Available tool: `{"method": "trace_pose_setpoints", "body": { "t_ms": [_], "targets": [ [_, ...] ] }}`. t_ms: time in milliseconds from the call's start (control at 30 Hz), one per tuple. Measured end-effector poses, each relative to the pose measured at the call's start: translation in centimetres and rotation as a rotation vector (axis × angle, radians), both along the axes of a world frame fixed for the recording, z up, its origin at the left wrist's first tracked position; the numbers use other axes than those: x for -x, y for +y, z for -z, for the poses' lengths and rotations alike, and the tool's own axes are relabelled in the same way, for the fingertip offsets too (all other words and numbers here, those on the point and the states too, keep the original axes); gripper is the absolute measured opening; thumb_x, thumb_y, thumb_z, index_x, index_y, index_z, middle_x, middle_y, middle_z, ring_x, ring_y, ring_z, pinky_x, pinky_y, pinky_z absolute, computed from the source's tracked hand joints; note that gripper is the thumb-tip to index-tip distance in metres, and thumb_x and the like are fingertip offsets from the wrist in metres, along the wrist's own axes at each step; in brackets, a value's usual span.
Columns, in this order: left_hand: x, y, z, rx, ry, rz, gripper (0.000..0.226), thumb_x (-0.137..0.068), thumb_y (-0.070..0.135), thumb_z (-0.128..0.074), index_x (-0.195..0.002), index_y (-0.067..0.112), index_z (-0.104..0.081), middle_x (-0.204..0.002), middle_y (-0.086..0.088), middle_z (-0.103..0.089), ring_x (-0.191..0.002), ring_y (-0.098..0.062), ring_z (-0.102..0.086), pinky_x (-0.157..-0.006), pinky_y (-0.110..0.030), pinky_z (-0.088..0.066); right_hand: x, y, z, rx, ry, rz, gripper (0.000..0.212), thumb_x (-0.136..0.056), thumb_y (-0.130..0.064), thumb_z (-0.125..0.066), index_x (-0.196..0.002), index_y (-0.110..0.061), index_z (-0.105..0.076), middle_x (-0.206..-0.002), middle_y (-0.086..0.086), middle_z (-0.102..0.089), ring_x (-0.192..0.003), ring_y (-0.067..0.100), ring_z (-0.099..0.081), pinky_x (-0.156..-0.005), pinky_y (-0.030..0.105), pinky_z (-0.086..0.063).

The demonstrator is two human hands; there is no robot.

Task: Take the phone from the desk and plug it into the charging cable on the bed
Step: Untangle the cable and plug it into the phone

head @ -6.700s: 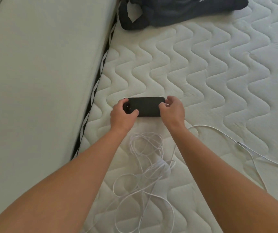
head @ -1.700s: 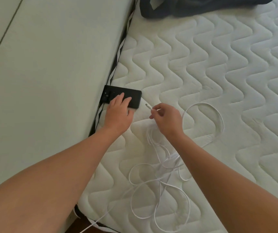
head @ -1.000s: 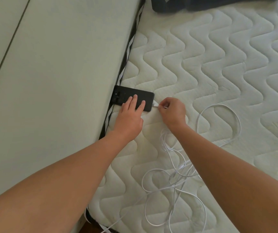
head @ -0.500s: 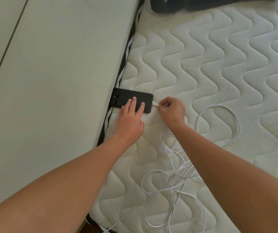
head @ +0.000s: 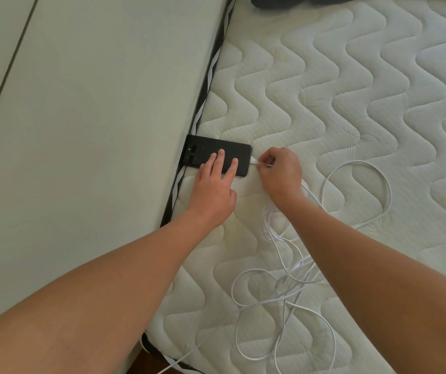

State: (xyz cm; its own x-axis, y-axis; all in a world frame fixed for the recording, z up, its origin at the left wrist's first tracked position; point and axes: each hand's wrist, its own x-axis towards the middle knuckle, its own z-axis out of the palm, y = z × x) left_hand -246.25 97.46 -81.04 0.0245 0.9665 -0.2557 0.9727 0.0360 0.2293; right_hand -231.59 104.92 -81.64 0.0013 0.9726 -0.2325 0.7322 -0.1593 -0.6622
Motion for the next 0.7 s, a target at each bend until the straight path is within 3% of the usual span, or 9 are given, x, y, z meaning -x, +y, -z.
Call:
{"method": "trace_pose_setpoints", "body": {
  "t_ms": [700],
  "targets": [
    [-0.05,-0.06,-0.03,-0.039,-0.061,-0.041,0.063,-0.089,0.016,-0.044,-0.151,0.017,-0.032,-0.161,-0.016,-0.019,-0.148,-0.031,-0.015,-0.119,-0.047,-0.019,-0.07,-0.16,0.53,-0.085,-0.02,-0.044,0.005,-0.082,-0.015,-0.067,-0.082,-0.019,-0.069,-0.084,-0.006,-0.063,-0.084,0.015,-0.049,-0.082,0.034,-0.044]
  ]
}}
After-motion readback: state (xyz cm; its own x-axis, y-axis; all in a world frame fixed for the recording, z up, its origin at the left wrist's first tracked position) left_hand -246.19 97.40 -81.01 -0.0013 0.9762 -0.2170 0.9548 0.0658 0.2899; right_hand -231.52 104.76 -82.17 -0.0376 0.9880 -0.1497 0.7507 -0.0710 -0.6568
